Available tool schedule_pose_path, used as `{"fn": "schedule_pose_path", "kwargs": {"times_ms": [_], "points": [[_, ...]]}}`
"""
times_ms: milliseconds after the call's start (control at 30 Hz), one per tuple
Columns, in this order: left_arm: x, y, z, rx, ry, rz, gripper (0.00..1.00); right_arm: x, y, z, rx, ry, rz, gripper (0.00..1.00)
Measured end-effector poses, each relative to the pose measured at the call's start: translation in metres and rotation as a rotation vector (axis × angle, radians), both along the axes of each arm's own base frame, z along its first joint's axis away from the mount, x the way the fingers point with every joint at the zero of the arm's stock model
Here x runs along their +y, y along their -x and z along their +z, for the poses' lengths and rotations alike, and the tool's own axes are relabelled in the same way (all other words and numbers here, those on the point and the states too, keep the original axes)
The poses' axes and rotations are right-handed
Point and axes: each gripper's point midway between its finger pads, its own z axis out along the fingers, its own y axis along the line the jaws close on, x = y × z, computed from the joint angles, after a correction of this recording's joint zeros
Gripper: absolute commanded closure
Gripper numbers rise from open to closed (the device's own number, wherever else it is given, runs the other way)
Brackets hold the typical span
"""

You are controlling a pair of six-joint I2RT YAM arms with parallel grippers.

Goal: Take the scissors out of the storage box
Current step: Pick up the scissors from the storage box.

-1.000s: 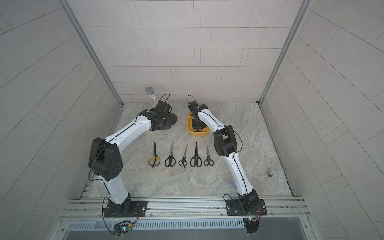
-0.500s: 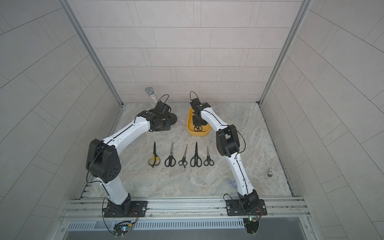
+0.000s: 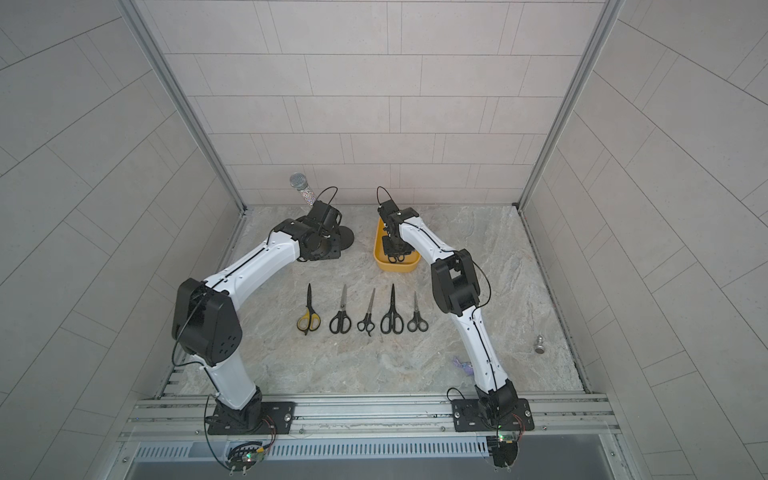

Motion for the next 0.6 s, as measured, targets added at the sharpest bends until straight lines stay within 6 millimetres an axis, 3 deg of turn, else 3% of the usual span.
{"fn": "schedule_pose_path", "kwargs": {"times_ms": [267, 600], "points": [[0.000, 0.000, 0.002, 0.001, -0.002, -0.003, 0.58, 0.004, -0.014, 0.008, -0.043, -0.006, 0.025, 0.63], [0.000, -0.001, 0.004, -0.004, -0.004, -0.009, 0.58, 0.003, -0.002, -0.031, 0.054, 0.018, 0.049, 0.66]]}}
